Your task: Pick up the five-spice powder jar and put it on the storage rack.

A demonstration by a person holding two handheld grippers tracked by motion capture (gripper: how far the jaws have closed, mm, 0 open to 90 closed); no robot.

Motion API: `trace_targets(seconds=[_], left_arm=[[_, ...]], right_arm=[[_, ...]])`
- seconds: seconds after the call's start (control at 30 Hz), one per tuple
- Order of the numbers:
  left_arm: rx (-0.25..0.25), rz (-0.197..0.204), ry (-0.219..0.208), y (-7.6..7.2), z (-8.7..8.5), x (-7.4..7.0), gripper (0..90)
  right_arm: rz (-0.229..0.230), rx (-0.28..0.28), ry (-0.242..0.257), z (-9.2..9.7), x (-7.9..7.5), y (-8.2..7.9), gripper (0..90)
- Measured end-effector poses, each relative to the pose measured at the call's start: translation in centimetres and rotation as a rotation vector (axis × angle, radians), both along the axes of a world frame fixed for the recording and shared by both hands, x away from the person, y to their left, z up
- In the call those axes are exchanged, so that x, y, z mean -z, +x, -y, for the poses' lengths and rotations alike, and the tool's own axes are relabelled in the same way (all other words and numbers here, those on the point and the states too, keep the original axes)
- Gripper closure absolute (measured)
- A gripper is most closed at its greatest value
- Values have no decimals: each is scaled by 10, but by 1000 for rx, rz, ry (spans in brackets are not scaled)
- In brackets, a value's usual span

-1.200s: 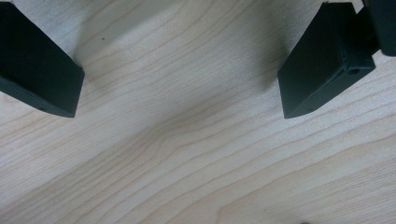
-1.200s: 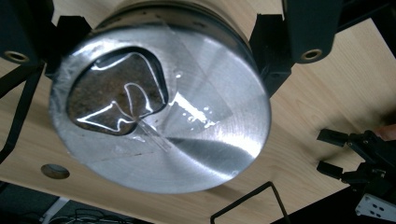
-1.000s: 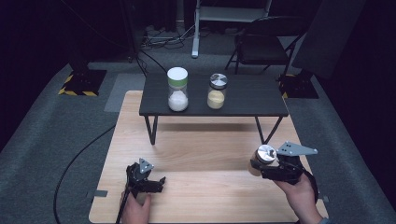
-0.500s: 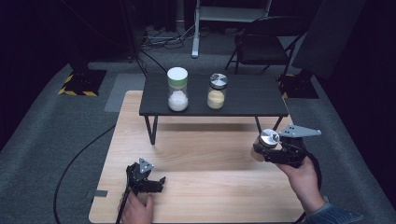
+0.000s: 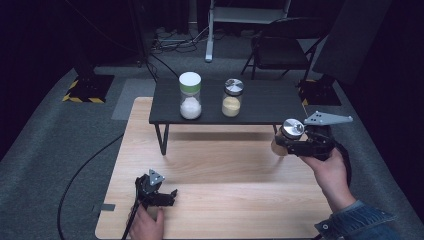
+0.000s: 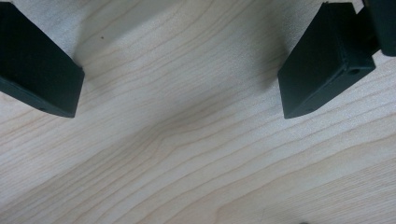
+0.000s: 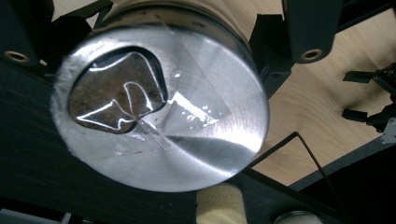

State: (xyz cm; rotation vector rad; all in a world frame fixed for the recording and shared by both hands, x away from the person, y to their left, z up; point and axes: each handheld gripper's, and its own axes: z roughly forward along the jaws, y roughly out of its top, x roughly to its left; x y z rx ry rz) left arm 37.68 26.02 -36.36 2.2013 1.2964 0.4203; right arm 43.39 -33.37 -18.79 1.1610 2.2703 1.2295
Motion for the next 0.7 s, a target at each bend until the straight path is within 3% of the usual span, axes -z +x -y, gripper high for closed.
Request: trace_targets(seconds=[0.7], left_arm=[[2,0,0,0,0,0,3]], right_arm=[[58,9,-1,-20,-34,44,301]])
